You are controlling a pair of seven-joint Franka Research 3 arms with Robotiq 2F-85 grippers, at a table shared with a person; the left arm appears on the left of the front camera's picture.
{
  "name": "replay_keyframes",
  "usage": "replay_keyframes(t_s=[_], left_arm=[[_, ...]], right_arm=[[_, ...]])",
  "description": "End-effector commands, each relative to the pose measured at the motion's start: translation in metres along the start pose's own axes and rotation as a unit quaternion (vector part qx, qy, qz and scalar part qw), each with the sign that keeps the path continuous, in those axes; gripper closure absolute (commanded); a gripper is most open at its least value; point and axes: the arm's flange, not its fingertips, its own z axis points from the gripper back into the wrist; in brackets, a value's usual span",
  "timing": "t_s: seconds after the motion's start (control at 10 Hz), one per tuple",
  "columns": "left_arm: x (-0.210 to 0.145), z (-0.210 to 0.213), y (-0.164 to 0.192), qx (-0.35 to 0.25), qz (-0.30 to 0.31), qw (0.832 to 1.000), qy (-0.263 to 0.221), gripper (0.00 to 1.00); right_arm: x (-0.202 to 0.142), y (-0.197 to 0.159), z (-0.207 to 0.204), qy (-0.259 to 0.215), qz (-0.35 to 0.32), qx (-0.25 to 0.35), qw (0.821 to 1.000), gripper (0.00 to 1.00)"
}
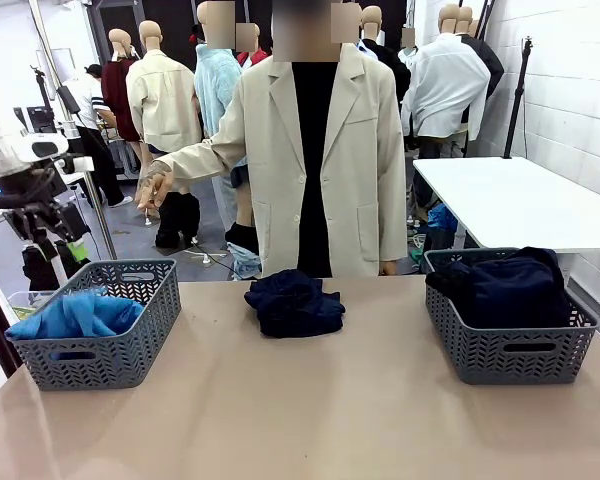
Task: Sort the tops and bottoms.
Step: Sort the clothes according to human instructions, then lift clothes from the center of the table with your right hand.
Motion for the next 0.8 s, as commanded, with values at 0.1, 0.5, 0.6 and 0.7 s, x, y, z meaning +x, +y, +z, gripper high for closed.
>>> replay_keyframes(t_s=[0.1,0.5,0.6,0.7], left_arm=[[-0.008,0.038,-0.002,0.046,0.006,0.998,-0.049,0.0],[-0.012,0.066,-0.007,0.051,-0.009,0.996,-0.068,0.0],[-0.012,0.066,-0.007,0.051,-0.009,0.996,-0.068,0.0],[-0.012,0.066,-0.007,0.051,-0.009,0.996,-0.068,0.0]], right_arm=[[-0.002,0.002,0.0,0.001,0.006,-0.002,1.0,0.0],[-0.002,0.002,0.0,0.001,0.006,-0.002,1.0,0.0],[-0.002,0.002,0.0,0.001,0.006,-0.002,1.0,0.0],[-0.002,0.002,0.0,0.001,0.006,-0.002,1.0,0.0]])
